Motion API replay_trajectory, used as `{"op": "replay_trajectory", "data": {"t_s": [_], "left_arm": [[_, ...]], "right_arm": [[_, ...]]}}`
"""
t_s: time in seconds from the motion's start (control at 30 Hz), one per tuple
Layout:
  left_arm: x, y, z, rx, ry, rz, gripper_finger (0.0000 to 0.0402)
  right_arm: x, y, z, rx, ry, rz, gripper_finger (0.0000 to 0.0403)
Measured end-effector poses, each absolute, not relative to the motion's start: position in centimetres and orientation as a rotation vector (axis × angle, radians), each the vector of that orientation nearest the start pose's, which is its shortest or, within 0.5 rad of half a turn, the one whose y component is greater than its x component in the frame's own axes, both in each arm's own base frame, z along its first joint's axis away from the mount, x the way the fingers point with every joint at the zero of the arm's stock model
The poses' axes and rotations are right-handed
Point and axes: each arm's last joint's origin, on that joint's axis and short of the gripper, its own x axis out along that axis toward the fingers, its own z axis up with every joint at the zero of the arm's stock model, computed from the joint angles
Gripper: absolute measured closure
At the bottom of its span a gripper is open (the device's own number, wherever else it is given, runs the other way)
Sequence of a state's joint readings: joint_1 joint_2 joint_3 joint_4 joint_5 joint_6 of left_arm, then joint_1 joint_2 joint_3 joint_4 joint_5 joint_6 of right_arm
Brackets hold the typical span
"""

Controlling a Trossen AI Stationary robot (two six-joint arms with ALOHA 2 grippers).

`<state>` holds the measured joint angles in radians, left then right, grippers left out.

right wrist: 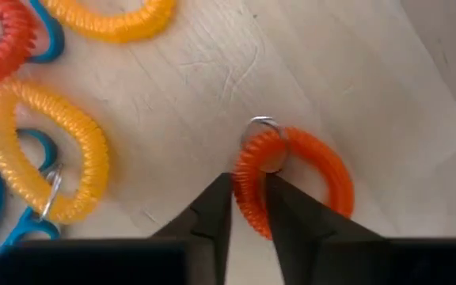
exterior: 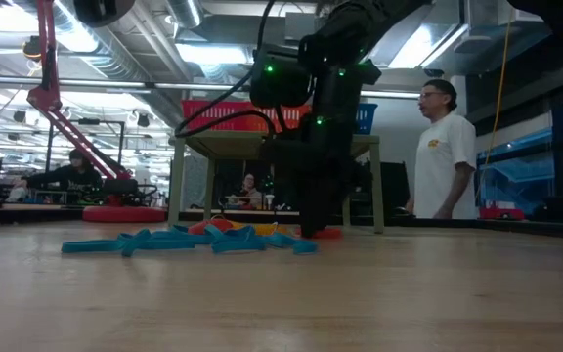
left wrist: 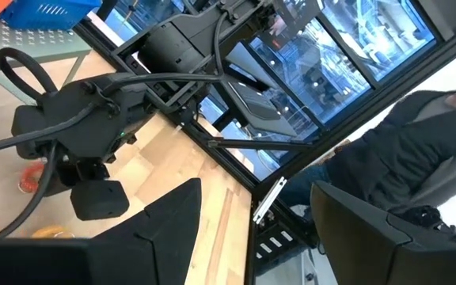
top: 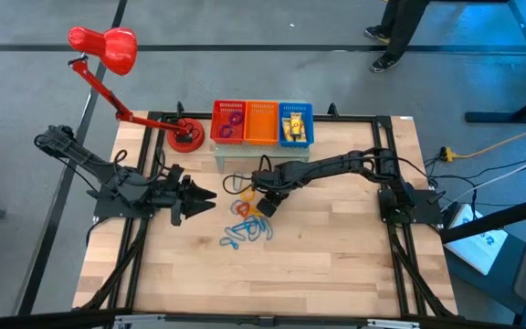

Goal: Pick & Place Office Desk Supplies
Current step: Put the orange spring keychain into the red bin on the shelf

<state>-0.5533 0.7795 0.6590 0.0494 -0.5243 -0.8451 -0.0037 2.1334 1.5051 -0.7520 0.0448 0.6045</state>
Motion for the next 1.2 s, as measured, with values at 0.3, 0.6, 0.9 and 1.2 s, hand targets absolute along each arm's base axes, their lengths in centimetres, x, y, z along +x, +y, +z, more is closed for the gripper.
{"op": "replay_trajectory", "data": {"t_s": [0.3, 0.6, 0.9, 1.2], "left_arm": [[15.9, -8.2, 31.1, -0.779, 0.097, -0.035, 0.0166], [16.3, -8.4, 29.4, -0.677, 0.210, 0.043, 0.0166], [16.7, -8.5, 28.8, -0.559, 0.216, 0.112, 0.0166], [16.7, -8.6, 28.9, -0.542, 0.211, 0.115, 0.0166]], "right_arm": [[41.3, 3.2, 19.3, 0.600, 1.159, -0.306, 0.0393], [40.5, 6.8, 31.6, 0.667, 0.818, -0.099, 0.0397], [41.7, 3.5, 39.2, 0.720, 0.488, 0.042, 0.0398], [43.8, -4.9, 37.6, 0.721, 0.392, -0.095, 0.0398]]}}
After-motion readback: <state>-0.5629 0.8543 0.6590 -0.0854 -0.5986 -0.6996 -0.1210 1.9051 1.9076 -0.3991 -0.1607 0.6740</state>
